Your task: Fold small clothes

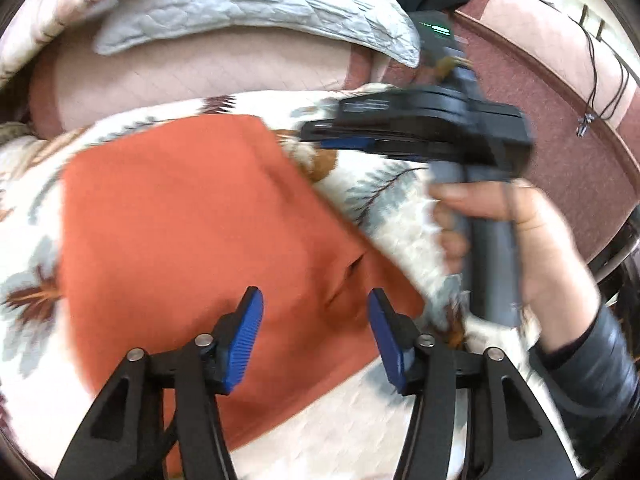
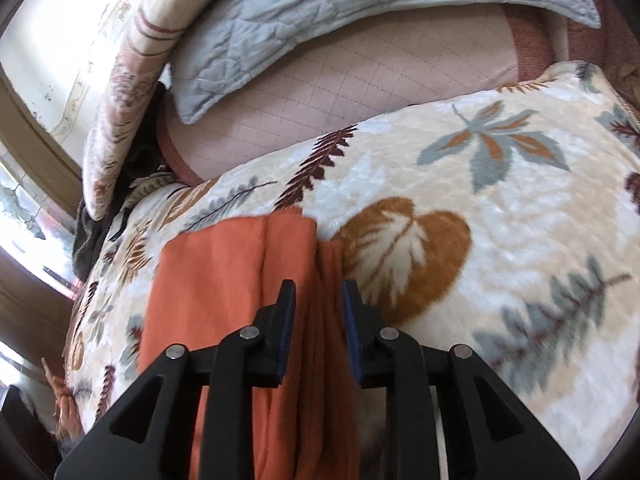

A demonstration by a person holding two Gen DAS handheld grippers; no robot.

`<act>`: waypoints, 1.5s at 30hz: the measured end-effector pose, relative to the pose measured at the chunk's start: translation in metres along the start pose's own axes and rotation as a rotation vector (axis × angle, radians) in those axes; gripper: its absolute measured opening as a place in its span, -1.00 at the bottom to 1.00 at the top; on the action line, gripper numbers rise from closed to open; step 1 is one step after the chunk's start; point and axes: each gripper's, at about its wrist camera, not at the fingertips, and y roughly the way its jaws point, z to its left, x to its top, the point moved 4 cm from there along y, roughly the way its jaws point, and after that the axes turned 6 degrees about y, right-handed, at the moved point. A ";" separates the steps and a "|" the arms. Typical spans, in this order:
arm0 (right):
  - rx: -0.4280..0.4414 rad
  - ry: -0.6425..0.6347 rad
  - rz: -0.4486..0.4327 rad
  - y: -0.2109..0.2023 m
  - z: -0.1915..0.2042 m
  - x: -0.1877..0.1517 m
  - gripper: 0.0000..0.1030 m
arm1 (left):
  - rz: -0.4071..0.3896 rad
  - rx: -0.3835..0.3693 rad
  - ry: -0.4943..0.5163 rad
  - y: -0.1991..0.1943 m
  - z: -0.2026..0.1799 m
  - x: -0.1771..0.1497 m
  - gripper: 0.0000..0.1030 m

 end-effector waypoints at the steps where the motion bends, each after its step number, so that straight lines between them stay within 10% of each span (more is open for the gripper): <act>1: 0.007 -0.001 0.005 -0.008 0.001 -0.007 -0.37 | 0.000 0.027 0.002 -0.010 0.009 -0.007 0.09; 8: 0.039 0.043 0.064 -0.056 0.009 -0.077 -0.13 | 0.010 0.149 -0.088 -0.046 0.079 -0.065 0.16; 18: 0.024 0.117 0.150 -0.023 0.024 -0.127 -0.13 | 0.018 0.094 -0.237 -0.052 0.096 -0.091 0.17; 22: -0.034 0.062 0.097 -0.024 0.035 -0.125 -0.77 | 0.013 0.105 -0.213 -0.052 0.093 -0.087 0.18; 28: -0.002 0.056 -0.019 -0.066 0.034 -0.113 -0.83 | -0.008 0.116 -0.184 -0.061 0.093 -0.082 0.17; 35: -0.101 0.064 0.074 -0.028 0.008 -0.137 -0.81 | 0.068 0.115 -0.187 -0.033 0.090 -0.101 0.17; 41: -0.159 0.036 -0.018 -0.059 0.013 -0.118 -0.04 | 0.025 0.148 -0.161 -0.049 0.095 -0.093 0.17; 45: -0.180 0.033 -0.009 -0.052 0.005 -0.110 0.11 | 0.027 0.137 -0.192 -0.046 0.103 -0.086 0.17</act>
